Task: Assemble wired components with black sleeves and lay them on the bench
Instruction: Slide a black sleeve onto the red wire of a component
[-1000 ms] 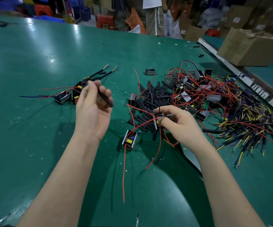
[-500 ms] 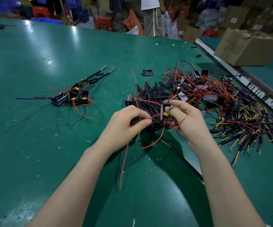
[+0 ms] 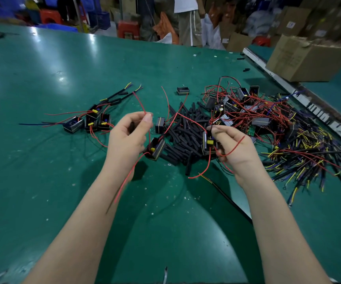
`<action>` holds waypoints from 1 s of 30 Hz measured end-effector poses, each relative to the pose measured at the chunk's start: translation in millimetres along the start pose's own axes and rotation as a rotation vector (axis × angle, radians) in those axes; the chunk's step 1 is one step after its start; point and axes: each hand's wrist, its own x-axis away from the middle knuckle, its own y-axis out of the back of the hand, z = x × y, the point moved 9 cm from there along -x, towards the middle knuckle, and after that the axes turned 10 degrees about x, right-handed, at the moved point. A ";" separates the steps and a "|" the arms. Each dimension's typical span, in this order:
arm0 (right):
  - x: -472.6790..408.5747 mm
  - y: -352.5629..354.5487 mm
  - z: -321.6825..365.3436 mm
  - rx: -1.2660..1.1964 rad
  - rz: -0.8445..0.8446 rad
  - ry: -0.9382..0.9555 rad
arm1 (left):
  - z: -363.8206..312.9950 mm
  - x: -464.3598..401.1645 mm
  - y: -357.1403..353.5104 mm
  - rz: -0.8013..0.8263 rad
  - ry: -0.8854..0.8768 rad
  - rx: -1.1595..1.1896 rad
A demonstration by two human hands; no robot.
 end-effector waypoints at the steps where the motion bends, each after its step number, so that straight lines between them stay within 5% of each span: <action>1: -0.2 3.4 -0.1 -0.015 -0.028 -0.003 | -0.3 -0.4 1.5 -0.013 0.014 0.042; 12: -2.1 45.1 -2.1 -0.207 -0.336 0.008 | 0.8 -2.7 11.9 -0.069 0.067 0.159; 30: -4.4 51.1 -4.3 -0.274 -0.361 -0.011 | -2.6 -4.5 15.5 -0.103 0.050 0.170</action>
